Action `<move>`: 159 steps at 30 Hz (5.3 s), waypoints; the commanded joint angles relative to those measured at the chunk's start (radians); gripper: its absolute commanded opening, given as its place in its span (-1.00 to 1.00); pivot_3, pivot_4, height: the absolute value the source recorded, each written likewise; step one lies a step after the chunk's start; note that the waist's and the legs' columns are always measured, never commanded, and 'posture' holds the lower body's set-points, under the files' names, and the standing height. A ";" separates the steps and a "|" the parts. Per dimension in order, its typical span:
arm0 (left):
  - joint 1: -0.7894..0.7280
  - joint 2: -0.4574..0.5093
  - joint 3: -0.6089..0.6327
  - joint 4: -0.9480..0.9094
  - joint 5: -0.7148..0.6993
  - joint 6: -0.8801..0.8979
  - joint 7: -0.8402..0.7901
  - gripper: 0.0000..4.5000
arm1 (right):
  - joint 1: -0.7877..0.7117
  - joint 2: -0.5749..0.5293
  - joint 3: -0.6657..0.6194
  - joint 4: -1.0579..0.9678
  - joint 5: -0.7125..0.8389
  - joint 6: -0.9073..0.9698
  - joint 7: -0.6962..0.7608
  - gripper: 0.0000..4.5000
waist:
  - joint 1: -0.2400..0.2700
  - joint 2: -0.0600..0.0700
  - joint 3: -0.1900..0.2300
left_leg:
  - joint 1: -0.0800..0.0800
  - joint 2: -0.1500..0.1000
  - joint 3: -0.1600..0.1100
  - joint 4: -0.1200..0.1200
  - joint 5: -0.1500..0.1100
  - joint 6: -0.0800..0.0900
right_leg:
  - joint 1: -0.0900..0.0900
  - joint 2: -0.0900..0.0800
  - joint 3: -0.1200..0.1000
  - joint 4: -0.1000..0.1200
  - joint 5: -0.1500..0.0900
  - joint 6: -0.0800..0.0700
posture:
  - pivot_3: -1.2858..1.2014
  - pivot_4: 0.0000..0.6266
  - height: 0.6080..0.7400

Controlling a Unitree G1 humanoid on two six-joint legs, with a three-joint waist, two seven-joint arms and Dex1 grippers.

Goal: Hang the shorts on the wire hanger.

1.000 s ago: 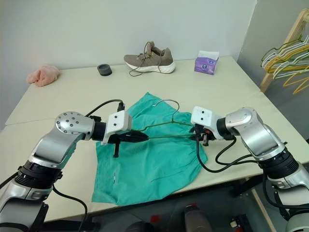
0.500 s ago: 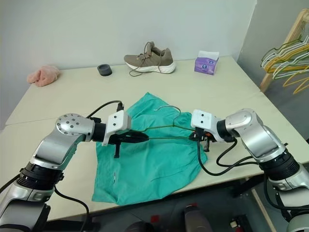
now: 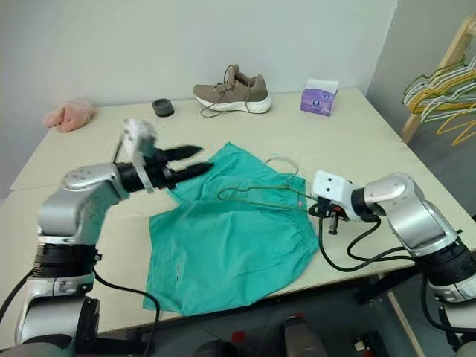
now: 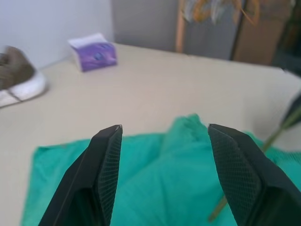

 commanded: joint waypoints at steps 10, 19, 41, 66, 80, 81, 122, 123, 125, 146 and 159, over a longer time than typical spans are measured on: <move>0.305 0.163 -0.186 -0.134 0.054 -0.090 -0.261 0.36 | 0.291 -0.093 -0.363 0.026 0.160 0.269 -0.067 -1.00 | 0.000 0.000 0.000 | 0.002 0.001 0.000 0.000 0.000 0.000 | 0.002 0.000 0.000 0.000 0.000 0.000 | -0.16 -0.67 1.00; 0.413 0.184 -0.268 -0.155 0.101 -0.140 -0.319 0.36 | 0.475 -0.160 -0.460 -0.081 0.235 0.316 -0.067 -1.00 | -0.004 -0.001 0.000 | 0.003 0.000 0.001 0.000 0.000 0.000 | 0.002 0.001 0.001 -0.001 -0.002 0.003 | -0.17 -0.63 1.00; 0.547 0.219 -0.282 -0.294 0.101 -0.083 -0.316 0.36 | 0.532 -0.200 -0.491 -0.255 0.394 0.337 -0.064 -1.00 | 0.001 -0.005 0.003 | 0.003 0.001 0.000 0.000 -0.001 0.001 | 0.002 0.001 0.001 -0.001 -0.004 0.002 | -0.16 -0.60 1.00; 0.387 0.016 -0.159 -0.173 0.106 -0.243 -0.101 0.36 | 0.491 -0.216 -0.390 -0.138 0.476 0.434 -0.027 -1.00 | 0.008 -0.011 0.007 | 0.003 0.001 0.000 0.000 -0.001 0.001 | 0.003 0.001 0.001 -0.001 -0.005 0.000 | -0.15 -0.60 1.00; 0.269 -0.040 -0.107 0.000 0.221 -0.473 0.086 0.36 | 0.138 0.008 -0.310 0.176 0.506 0.712 -0.192 -1.00 | 0.005 -0.013 0.009 | 0.002 0.001 0.000 0.000 -0.001 0.001 | 0.003 0.000 0.000 -0.001 -0.003 -0.002 | -0.13 -0.63 1.00; 0.267 -0.041 -0.108 0.002 0.224 -0.481 0.089 0.36 | 0.122 0.013 -0.299 0.196 0.505 0.723 -0.195 -1.00 | 0.007 -0.013 0.009 | 0.002 0.001 0.000 0.000 -0.001 0.001 | 0.003 0.000 0.000 -0.002 -0.003 -0.002 | -0.13 -0.63 1.00; 0.495 0.014 -0.472 -0.263 0.123 -0.148 -0.266 0.36 | -0.257 0.324 -0.275 0.567 0.521 0.885 -0.326 -1.00 | 0.030 -0.011 0.009 | 0.002 0.001 0.000 -0.001 -0.001 0.002 | 0.002 0.001 0.000 -0.001 -0.004 -0.001 | -0.08 -0.65 1.00; 0.495 0.014 -0.471 -0.264 0.122 -0.147 -0.265 0.36 | -0.280 0.352 -0.311 0.613 0.510 0.873 -0.356 -1.00 | 0.030 -0.011 0.009 | 0.002 0.001 0.000 0.000 -0.001 0.002 | 0.002 0.001 0.001 -0.001 -0.003 -0.001 | -0.08 -0.64 1.00; 0.498 0.016 -0.469 -0.266 0.121 -0.146 -0.265 0.36 | -0.316 0.394 -0.368 0.672 0.499 0.824 -0.394 -1.00 | 0.031 -0.011 0.009 | 0.002 0.001 0.000 0.000 -0.001 0.002 | 0.002 0.001 0.001 0.000 -0.003 -0.002 | -0.08 -0.65 1.00; 0.444 -0.021 -0.390 -0.251 0.073 -0.119 -0.204 0.36 | -0.245 0.528 -0.388 0.499 0.471 0.482 -0.375 -1.00 | 0.052 -0.010 0.009 | -0.003 0.002 0.000 -0.001 -0.002 0.002 | -0.002 0.001 -0.001 0.000 -0.002 -0.004 | -0.09 -0.71 1.00; 0.006 0.027 -0.025 -0.140 -0.106 -0.021 -0.055 0.99 | -0.159 0.435 -0.168 0.250 0.278 0.128 -0.300 -1.00 | 0.054 -0.009 0.007 | -0.013 0.000 -0.003 0.002 -0.001 0.002 | -0.009 0.001 -0.004 -0.001 0.000 -0.002 | -0.10 -0.77 1.00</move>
